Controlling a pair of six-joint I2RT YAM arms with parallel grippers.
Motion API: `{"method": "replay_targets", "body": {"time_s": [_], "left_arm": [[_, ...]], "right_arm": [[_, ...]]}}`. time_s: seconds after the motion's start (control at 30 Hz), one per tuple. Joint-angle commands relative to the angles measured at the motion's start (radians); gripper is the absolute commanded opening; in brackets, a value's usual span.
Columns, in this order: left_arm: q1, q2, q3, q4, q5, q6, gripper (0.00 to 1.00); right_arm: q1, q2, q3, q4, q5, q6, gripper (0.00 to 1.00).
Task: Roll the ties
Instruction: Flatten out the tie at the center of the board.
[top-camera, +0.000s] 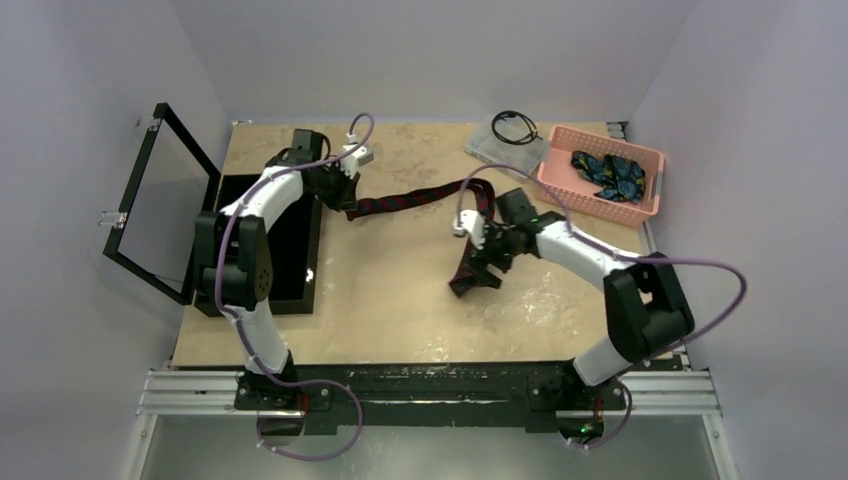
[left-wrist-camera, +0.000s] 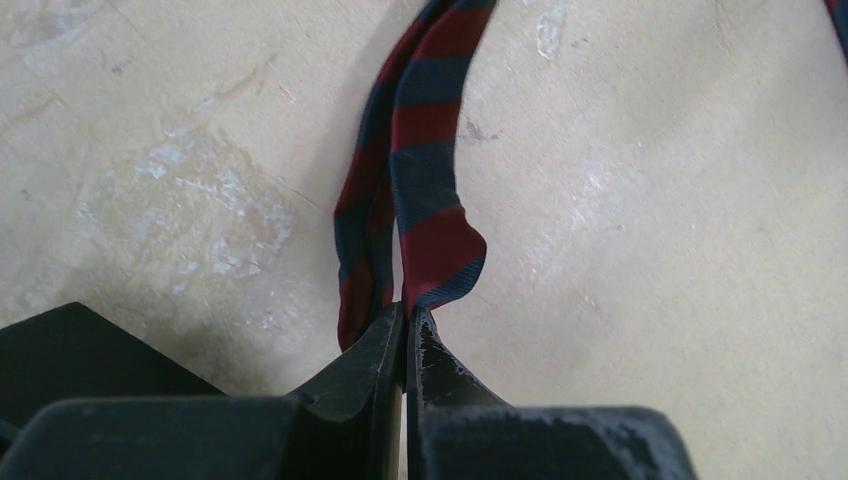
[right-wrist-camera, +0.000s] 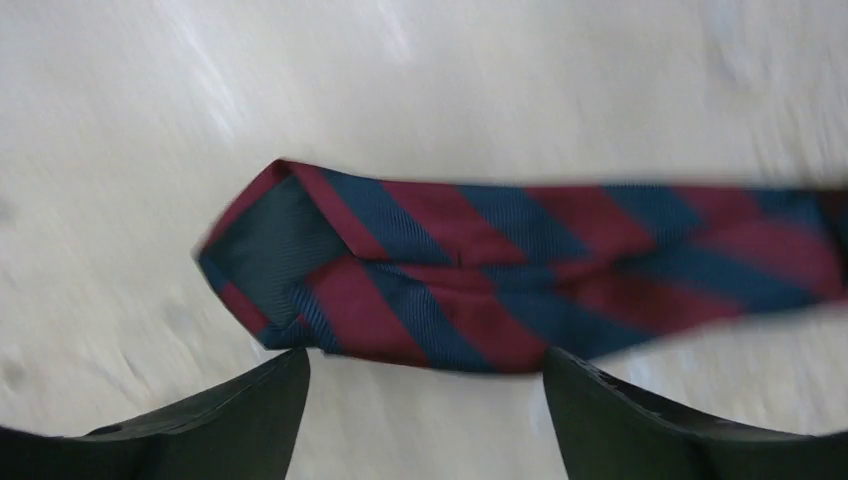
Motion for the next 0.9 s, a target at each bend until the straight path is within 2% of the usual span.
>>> {"method": "replay_targets", "body": {"time_s": [0.0,0.1,0.17,0.23,0.27,0.37,0.5,0.73,0.87], "left_arm": [[0.01,-0.068,-0.014,-0.037,0.047,0.031,0.0],[0.01,-0.069,-0.015,-0.05,0.074,0.022,0.0],[0.008,-0.07,-0.016,-0.055,0.103,0.013,0.0],[0.006,-0.071,-0.018,-0.058,0.121,0.001,0.0],[0.004,-0.072,-0.021,-0.057,0.124,-0.002,0.0],[0.001,-0.08,-0.041,-0.052,0.125,-0.011,0.0],[-0.002,-0.108,-0.084,-0.035,0.116,-0.017,0.0],[-0.012,-0.188,-0.131,-0.022,0.098,-0.015,0.01],[-0.024,-0.2,-0.105,-0.023,0.08,-0.027,0.02]], "right_arm": [[-0.245,-0.16,-0.025,-0.396,-0.083,-0.279,0.98],[-0.367,-0.241,0.121,-0.476,-0.105,-0.275,0.98],[-0.398,-0.226,0.266,-0.466,-0.128,-0.177,0.99],[-0.402,-0.133,0.453,-0.483,-0.172,-0.051,0.99],[-0.405,-0.037,0.559,-0.489,-0.193,0.059,0.98],[-0.408,0.185,0.851,-0.505,-0.194,0.249,0.98],[-0.364,0.379,1.063,-0.461,-0.134,0.449,0.98],[-0.091,0.38,1.097,-0.436,0.286,0.261,0.99],[-0.046,0.364,1.185,-0.493,0.381,0.19,0.99]]}}
